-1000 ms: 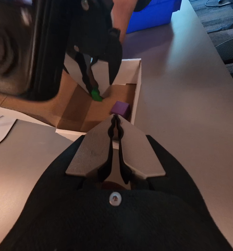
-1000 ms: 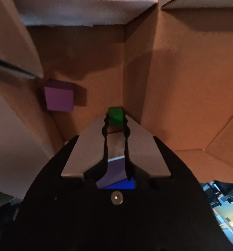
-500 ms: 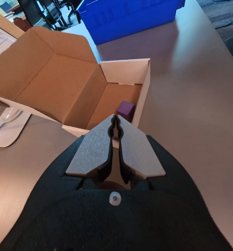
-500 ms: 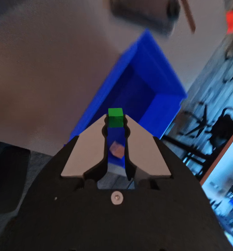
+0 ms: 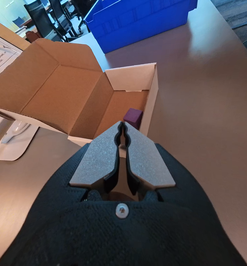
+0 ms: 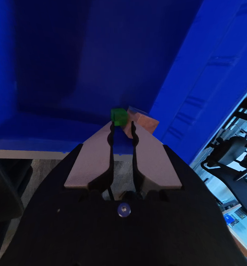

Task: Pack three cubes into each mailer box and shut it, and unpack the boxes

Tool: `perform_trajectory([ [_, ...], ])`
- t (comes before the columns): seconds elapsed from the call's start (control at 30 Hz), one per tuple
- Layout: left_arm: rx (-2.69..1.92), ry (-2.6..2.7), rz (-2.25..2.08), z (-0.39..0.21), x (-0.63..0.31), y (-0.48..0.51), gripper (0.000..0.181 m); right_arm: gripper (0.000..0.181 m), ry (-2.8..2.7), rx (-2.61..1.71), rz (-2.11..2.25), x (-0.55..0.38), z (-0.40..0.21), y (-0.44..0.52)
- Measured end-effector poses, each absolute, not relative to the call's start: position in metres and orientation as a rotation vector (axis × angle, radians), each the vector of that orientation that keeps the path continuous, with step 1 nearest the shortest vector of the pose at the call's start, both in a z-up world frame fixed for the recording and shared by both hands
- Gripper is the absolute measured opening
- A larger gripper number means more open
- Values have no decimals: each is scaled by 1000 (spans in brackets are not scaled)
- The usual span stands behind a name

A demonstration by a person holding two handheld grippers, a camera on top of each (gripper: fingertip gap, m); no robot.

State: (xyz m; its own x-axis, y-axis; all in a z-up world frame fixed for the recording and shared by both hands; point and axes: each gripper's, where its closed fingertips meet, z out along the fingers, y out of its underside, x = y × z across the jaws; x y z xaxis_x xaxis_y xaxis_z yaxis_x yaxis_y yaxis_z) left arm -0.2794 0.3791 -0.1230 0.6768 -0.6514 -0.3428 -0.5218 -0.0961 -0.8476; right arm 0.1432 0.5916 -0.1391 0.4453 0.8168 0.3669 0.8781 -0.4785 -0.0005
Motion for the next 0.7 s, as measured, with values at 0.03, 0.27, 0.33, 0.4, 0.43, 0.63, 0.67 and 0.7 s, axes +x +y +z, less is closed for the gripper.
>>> perform_trajectory([
  [0.03,-1753,944,-144,-123,-279,379,0,22,-1484,-2496,-470,141,-136,592],
  [0.27,-1740,959,-115,-123,-279,380,0,25,-1365,-2229,-415,81,-59,581],
  [0.33,-1741,959,-119,-123,-279,379,0,28,-1443,-2108,-154,21,-40,550],
  [0.4,-1739,960,-118,-122,-279,379,0,30,-1611,-1942,205,-54,-29,498],
  [0.43,-1737,962,-110,-122,-279,380,0,30,-1696,-1868,376,-87,-28,468],
  [0.63,-1737,967,-94,-123,-280,379,0,41,-1915,-1785,521,-211,-76,409],
  [0.67,-1741,968,-94,-123,-280,379,0,43,-1921,-1802,473,-225,-88,413],
  [0.7,-1744,970,-87,-123,-280,379,0,42,-1923,-1819,441,-237,-99,417],
])
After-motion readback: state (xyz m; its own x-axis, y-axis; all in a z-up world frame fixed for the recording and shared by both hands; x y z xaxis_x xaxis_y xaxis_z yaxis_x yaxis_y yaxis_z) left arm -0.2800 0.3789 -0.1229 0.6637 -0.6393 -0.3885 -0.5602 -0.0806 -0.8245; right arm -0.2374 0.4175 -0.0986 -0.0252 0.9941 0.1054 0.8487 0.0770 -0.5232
